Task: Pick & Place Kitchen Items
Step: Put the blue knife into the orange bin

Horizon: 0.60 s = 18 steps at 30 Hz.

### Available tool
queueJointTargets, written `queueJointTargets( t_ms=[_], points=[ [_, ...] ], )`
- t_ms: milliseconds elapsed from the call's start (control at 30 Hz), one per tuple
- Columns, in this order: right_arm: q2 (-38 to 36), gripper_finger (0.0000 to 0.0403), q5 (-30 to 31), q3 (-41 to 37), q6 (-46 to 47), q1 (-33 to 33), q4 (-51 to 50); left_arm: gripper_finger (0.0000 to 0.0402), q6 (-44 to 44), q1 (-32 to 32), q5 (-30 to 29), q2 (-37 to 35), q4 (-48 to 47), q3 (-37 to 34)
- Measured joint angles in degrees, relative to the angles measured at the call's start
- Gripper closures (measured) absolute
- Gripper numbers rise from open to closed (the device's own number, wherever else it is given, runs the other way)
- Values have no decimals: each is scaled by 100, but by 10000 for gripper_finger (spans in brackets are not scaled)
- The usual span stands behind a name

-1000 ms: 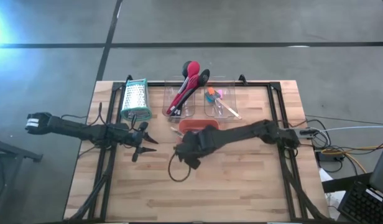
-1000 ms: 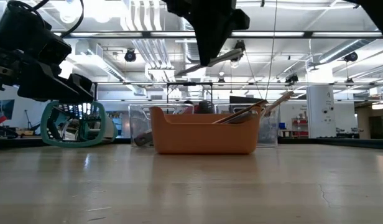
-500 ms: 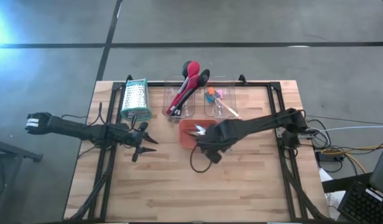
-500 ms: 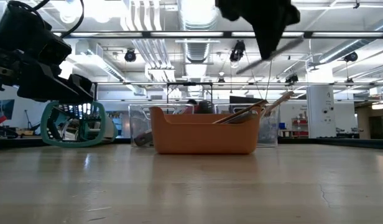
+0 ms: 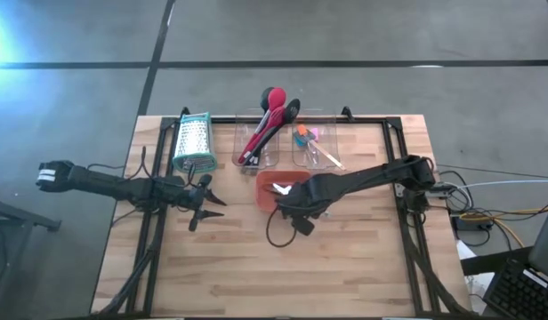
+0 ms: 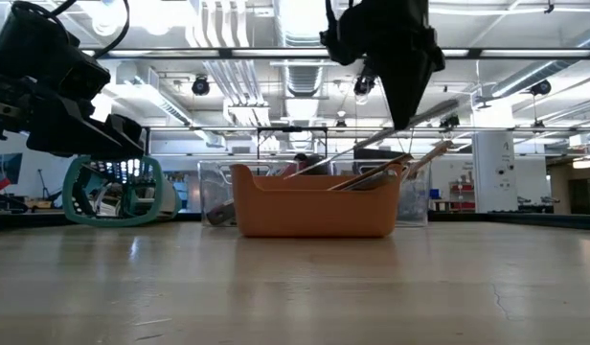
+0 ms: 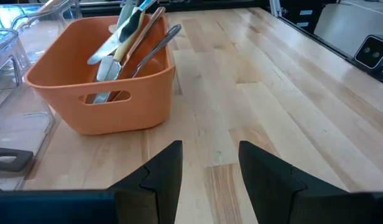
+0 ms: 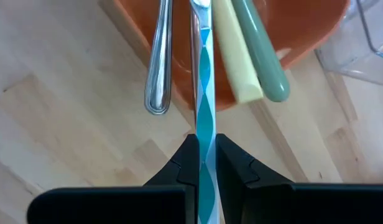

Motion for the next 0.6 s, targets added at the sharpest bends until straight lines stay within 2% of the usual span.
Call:
queueJointTargets(
  t_ms=[300, 600],
  points=[
    [326, 384, 33, 55, -275, -335, 122, 238, 0, -1, 0, 0, -2, 0],
    [340, 384, -30, 53, -574, -464, 593, 238, 0, 0, -1, 0, 0, 0]
  ],
)
